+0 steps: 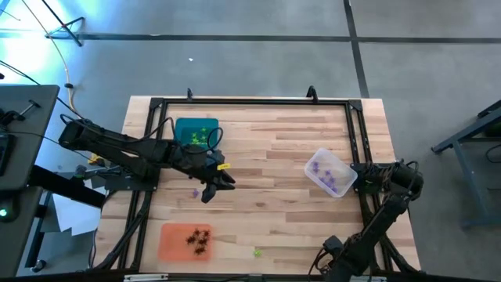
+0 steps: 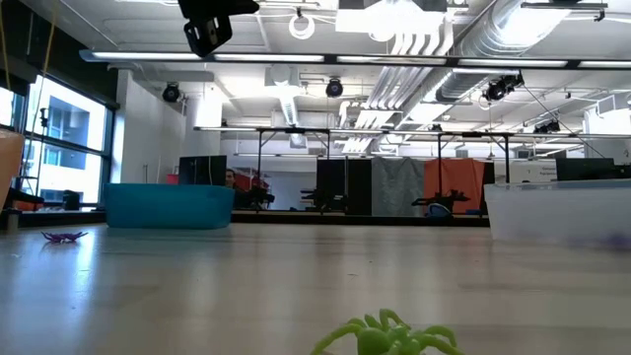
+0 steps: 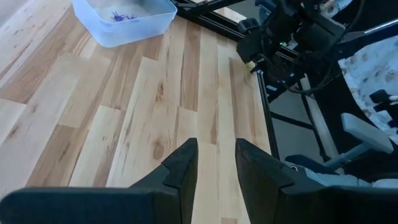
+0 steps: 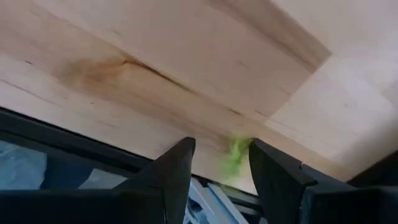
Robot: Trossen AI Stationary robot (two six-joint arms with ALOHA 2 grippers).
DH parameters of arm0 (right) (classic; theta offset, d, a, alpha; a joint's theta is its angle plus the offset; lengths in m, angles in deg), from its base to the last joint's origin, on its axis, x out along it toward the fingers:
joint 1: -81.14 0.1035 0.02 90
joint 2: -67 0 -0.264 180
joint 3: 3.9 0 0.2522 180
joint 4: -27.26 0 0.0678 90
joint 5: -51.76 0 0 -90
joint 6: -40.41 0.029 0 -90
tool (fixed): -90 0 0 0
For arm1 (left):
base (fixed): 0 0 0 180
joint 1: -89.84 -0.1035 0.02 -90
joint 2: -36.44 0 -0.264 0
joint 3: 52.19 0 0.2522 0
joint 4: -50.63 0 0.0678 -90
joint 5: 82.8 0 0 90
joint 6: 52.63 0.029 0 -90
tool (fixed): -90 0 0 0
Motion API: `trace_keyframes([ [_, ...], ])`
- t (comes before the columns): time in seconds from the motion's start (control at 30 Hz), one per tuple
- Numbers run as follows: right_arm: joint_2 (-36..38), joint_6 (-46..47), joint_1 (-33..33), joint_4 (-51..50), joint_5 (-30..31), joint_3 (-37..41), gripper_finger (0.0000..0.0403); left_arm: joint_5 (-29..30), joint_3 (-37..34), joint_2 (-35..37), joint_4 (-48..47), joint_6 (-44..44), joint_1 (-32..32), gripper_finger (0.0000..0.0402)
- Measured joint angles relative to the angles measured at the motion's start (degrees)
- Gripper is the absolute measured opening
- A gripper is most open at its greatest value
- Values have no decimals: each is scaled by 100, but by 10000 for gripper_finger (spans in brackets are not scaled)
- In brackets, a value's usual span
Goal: Sort Halloween decoration
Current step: Put the green spider toy into the blue bin
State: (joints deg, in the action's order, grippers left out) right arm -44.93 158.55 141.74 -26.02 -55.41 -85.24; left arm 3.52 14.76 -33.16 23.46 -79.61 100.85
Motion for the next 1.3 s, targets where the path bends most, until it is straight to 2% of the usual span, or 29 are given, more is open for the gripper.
trace_keyframes([
  [0.2,73,-300,-90,337,-109,352,143,0,0,0,0,-121,-2,97],
  [0.3,126,-621,-180,298,-139,379,111,0,0,0,2,-140,-2,97],
  [0.5,241,-958,-307,284,-114,392,23,2,0,0,11,-140,-4,97],
  [0.57,274,-1019,-326,262,-104,401,6,2,0,0,15,-140,-4,97],
  [1.0,321,-1379,-440,-77,-15,396,1,8,0,0,13,-87,-4,97],
  [1.13,552,-1629,-619,-555,511,423,0,9,0,0,-34,126,-4,97],
  [1.3,1277,-1805,-891,-1336,1901,430,0,9,0,2,-137,437,-17,97],
])
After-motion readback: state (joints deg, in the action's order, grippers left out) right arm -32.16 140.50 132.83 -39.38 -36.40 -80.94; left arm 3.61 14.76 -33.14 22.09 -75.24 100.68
